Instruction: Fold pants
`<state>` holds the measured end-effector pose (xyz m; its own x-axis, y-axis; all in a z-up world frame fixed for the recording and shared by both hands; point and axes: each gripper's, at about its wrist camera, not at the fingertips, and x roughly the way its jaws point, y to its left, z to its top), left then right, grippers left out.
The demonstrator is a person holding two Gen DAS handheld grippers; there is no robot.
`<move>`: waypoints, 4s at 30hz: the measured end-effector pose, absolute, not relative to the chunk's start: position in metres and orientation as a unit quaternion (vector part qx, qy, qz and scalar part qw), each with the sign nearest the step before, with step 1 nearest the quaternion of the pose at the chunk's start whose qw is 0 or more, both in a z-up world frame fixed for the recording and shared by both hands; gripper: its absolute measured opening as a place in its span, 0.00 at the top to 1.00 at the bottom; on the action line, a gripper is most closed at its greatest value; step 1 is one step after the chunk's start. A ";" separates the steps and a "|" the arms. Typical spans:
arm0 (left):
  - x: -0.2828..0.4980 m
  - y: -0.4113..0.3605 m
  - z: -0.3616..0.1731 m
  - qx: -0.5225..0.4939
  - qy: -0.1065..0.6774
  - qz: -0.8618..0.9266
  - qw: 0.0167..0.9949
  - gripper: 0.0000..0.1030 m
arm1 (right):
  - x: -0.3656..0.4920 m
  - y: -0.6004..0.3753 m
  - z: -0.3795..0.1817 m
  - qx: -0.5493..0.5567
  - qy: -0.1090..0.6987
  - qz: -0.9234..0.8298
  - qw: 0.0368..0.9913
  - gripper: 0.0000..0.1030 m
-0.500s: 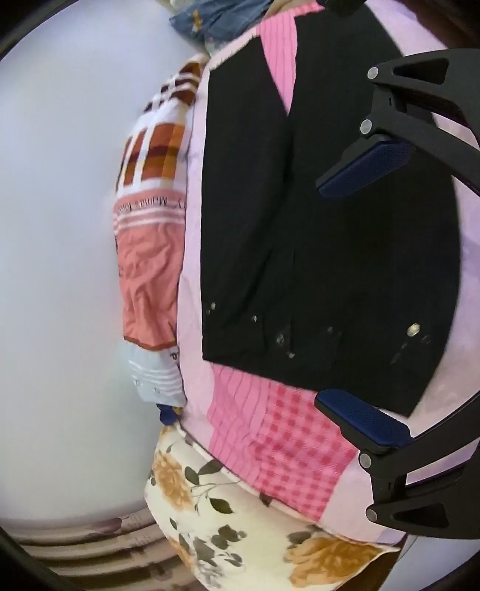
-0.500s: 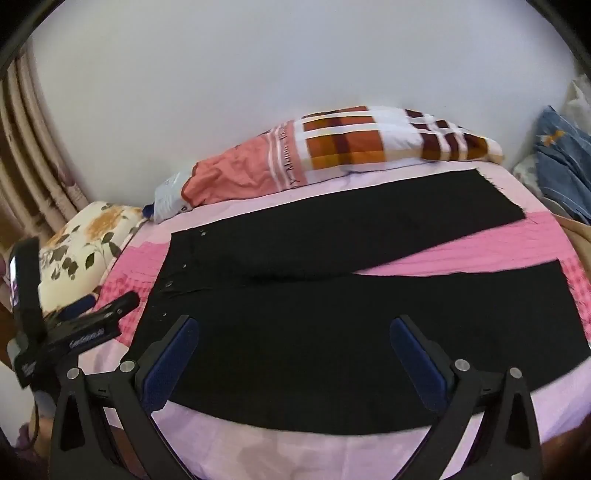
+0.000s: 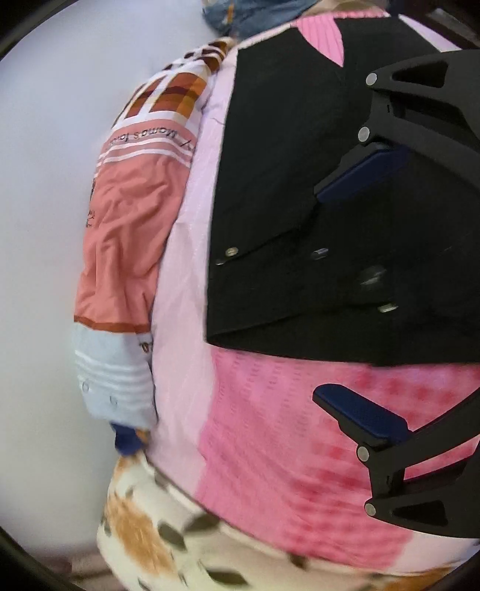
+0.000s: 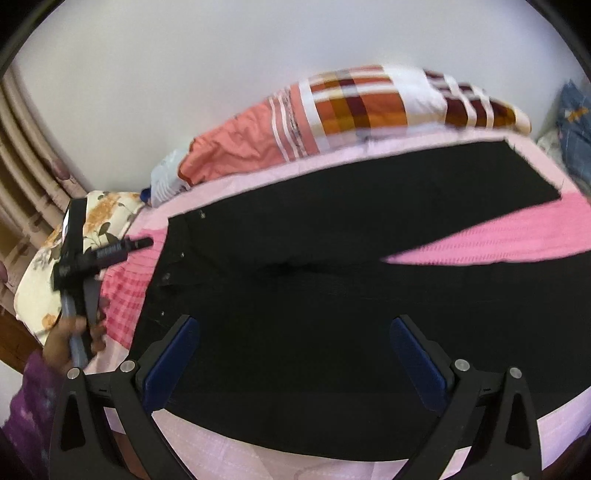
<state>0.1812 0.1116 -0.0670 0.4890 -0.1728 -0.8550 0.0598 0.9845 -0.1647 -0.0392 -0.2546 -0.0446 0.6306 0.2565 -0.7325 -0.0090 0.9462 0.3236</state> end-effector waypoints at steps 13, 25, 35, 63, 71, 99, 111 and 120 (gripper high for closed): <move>0.290 0.132 -0.115 -0.006 0.526 -0.097 0.845 0.34 | -0.018 -0.253 -0.067 0.157 0.460 0.064 0.872 0.00; 0.273 0.128 -0.092 -0.078 0.470 -0.173 0.862 0.84 | 0.016 -0.255 -0.072 0.176 0.467 0.073 0.863 0.00; 0.180 0.094 -0.040 -0.045 0.418 -0.201 0.885 0.84 | 0.141 -0.282 -0.071 0.367 0.457 0.168 0.793 0.00; 0.068 0.117 -0.050 -0.149 0.448 -0.173 0.864 0.83 | 0.129 -0.307 -0.114 0.431 0.481 0.113 0.756 0.93; 0.020 0.134 -0.066 -0.142 0.486 -0.143 0.850 0.81 | 0.013 -0.286 -0.133 0.438 0.510 0.104 0.733 0.93; 0.004 -0.098 -0.058 -0.009 0.486 -0.284 0.826 0.39 | -0.014 -0.469 -0.161 0.600 0.289 0.069 0.743 0.63; 0.006 -0.104 -0.089 -0.036 0.533 -0.253 0.806 0.39 | 0.002 -0.545 -0.158 0.618 0.234 0.024 0.750 0.92; -0.008 -0.107 -0.075 0.029 0.522 -0.257 0.813 0.39 | -0.030 -0.542 -0.113 0.591 0.249 0.004 0.767 0.95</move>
<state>-0.0078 -0.1069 -0.0749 0.3228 -0.3884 -0.8631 0.4481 0.8659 -0.2221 -0.0298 -0.5415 -0.1133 0.8757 0.3001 -0.3782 0.2890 0.3018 0.9085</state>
